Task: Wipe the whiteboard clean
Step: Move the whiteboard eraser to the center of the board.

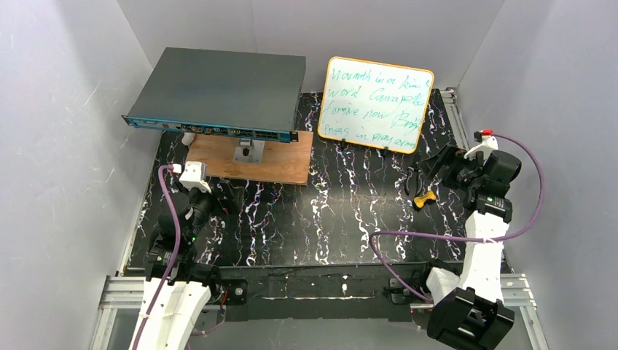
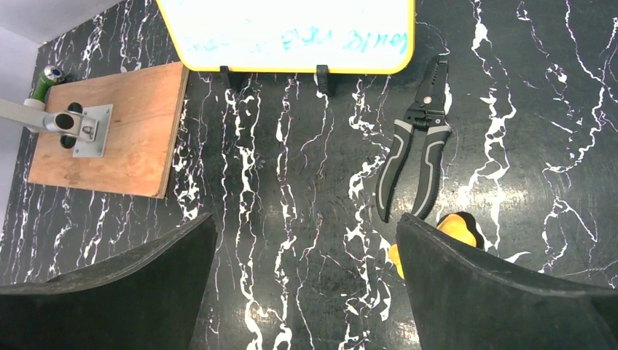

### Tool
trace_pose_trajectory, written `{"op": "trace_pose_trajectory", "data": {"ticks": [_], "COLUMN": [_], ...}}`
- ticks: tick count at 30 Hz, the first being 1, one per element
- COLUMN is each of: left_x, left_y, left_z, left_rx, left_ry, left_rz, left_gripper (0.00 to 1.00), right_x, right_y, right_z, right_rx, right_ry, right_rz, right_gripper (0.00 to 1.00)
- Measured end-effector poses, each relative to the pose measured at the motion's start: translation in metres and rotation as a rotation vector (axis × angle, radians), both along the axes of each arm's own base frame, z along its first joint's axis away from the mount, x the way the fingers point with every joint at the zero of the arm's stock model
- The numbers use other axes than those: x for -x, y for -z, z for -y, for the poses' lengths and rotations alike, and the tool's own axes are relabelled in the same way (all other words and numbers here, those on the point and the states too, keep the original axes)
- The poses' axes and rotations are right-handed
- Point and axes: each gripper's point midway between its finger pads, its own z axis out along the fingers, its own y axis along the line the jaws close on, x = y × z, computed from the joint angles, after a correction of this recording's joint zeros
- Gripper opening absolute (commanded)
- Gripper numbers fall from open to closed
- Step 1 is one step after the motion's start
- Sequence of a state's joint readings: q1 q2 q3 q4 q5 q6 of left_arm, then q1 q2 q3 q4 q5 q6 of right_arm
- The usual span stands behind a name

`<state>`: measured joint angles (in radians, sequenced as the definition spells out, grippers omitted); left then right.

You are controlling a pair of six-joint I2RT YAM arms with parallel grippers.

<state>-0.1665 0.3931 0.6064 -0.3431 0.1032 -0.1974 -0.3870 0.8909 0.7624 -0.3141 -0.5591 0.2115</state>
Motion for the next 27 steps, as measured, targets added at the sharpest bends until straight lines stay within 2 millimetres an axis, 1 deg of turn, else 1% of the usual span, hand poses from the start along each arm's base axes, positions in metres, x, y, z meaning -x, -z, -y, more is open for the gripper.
{"op": "trace_pose_trajectory", "data": {"ticks": [8, 15, 21, 25, 27], "left_x": [0.002, 0.001, 0.000, 0.001, 0.001], "left_y": [-0.002, -0.002, 0.000, 0.002, 0.002], "left_z": [0.002, 0.004, 0.007, 0.010, 0.011], "left_rx": [0.006, 0.011, 0.015, 0.019, 0.024], "left_ry": [0.013, 0.021, 0.037, 0.051, 0.060], "left_rz": [0.007, 0.005, -0.007, -0.016, -0.017], "left_gripper": [0.98, 0.98, 0.98, 0.98, 0.98], "right_x": [-0.002, 0.003, 0.012, 0.017, 0.016], "right_y": [0.009, 0.010, 0.020, 0.030, 0.033], "right_z": [-0.004, -0.020, -0.034, -0.040, -0.039], "right_rx": [0.000, 0.018, 0.036, 0.033, 0.029], "right_ry": [-0.052, -0.205, -0.345, -0.442, -0.485], "right_rz": [-0.019, 0.026, 0.057, 0.012, -0.027], "right_gripper": [0.98, 0.98, 0.98, 0.98, 0.98]}}
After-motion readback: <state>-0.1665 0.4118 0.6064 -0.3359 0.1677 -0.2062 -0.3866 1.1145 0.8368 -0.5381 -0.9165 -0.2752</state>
